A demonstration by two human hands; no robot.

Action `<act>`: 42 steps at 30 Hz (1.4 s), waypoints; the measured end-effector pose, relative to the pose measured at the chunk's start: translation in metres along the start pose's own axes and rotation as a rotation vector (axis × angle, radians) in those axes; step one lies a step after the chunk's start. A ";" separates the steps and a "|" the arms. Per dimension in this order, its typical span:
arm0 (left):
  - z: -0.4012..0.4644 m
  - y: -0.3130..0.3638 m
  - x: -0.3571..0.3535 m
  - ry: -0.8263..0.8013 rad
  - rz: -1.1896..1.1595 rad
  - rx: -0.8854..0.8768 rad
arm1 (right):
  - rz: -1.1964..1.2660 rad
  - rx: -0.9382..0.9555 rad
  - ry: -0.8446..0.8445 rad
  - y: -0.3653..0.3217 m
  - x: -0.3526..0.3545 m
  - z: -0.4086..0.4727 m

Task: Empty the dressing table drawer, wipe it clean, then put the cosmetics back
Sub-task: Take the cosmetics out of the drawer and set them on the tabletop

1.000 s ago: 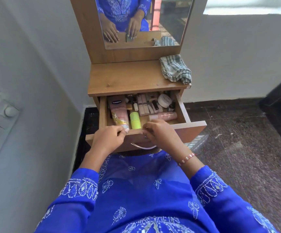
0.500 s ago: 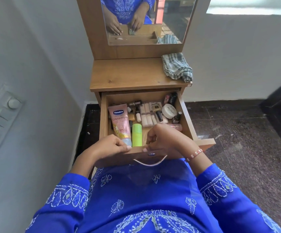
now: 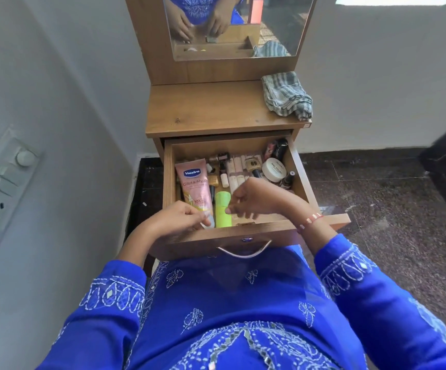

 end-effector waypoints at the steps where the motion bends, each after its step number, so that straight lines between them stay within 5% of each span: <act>1: 0.005 0.001 0.002 0.024 -0.073 0.031 | 0.023 -0.001 0.044 -0.003 0.002 0.008; 4: 0.021 0.007 0.008 0.290 -0.272 0.110 | -0.012 -0.069 0.205 -0.004 0.001 0.036; 7: 0.027 0.013 0.012 0.743 -0.116 0.172 | -0.051 -0.137 0.318 0.009 -0.015 0.054; 10: 0.029 0.013 0.004 0.877 0.024 0.155 | -0.060 -0.170 0.281 0.018 -0.033 0.056; 24: 0.045 0.002 -0.013 0.598 0.278 0.303 | 0.123 -0.173 0.185 0.026 -0.033 0.063; 36: 0.041 0.003 -0.008 0.558 0.075 0.273 | 0.733 -0.184 0.306 0.037 -0.020 0.056; 42: 0.035 0.004 -0.001 0.624 -0.215 0.143 | 1.281 -0.137 0.338 0.041 -0.007 0.053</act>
Point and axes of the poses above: each hand's wrist, its own z-axis towards the middle knuckle, its own x-axis out of the back of the hand, y = z × x, the point moved 3 cm from there along z, towards the middle knuckle, and after that the axes turned 14 degrees about z, right-handed, at the moved point
